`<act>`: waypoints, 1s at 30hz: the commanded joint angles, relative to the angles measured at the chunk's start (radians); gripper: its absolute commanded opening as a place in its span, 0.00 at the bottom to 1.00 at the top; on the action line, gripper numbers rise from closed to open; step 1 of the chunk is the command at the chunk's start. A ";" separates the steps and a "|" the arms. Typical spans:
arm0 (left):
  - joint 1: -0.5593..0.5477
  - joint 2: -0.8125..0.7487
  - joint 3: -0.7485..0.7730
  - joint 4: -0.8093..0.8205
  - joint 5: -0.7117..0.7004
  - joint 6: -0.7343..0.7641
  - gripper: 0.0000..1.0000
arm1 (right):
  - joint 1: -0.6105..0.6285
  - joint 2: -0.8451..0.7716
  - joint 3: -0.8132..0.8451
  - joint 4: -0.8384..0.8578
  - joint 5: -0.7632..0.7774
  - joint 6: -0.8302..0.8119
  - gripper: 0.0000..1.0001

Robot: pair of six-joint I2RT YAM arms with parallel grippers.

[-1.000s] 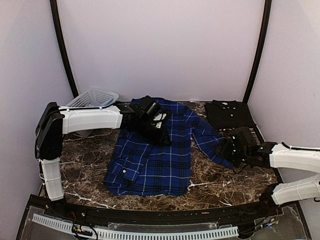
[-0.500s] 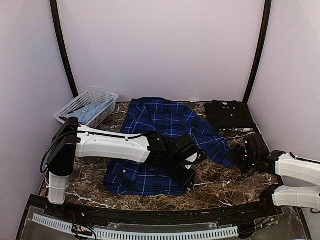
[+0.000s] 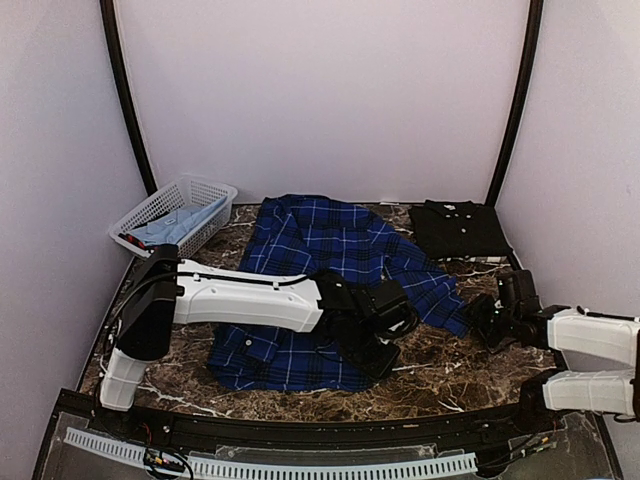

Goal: Fold and stack the long sleeve shirts
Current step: Pick up the 1/3-folded shirt from the center of the board.

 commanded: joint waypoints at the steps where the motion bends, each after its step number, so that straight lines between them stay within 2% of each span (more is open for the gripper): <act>1: -0.004 0.011 0.052 -0.081 -0.026 -0.044 0.31 | -0.015 0.017 -0.025 0.011 -0.040 0.001 0.61; 5: -0.005 0.030 0.060 -0.117 -0.030 -0.085 0.31 | -0.020 0.065 -0.019 0.042 -0.065 -0.031 0.58; 13: -0.005 0.050 0.060 -0.138 -0.019 -0.054 0.30 | -0.021 0.131 -0.043 0.144 -0.085 -0.019 0.39; 17: -0.005 0.062 0.060 -0.144 -0.020 -0.035 0.26 | -0.021 0.115 -0.052 0.176 -0.084 -0.005 0.19; 19: -0.005 0.064 0.066 -0.153 -0.034 -0.025 0.21 | -0.020 0.109 -0.041 0.177 -0.090 -0.010 0.07; 20: -0.005 0.065 0.071 -0.168 -0.050 -0.022 0.16 | -0.020 0.104 -0.030 0.173 -0.091 -0.022 0.01; 22: -0.005 0.060 0.090 -0.190 -0.071 -0.014 0.06 | -0.020 0.086 -0.002 0.145 -0.089 -0.048 0.00; 24: -0.004 0.046 0.098 -0.191 -0.074 -0.001 0.00 | -0.009 0.055 0.039 0.106 -0.067 -0.088 0.00; 30: -0.004 -0.033 0.070 -0.129 -0.011 0.057 0.00 | 0.068 -0.058 0.258 -0.088 0.137 -0.217 0.00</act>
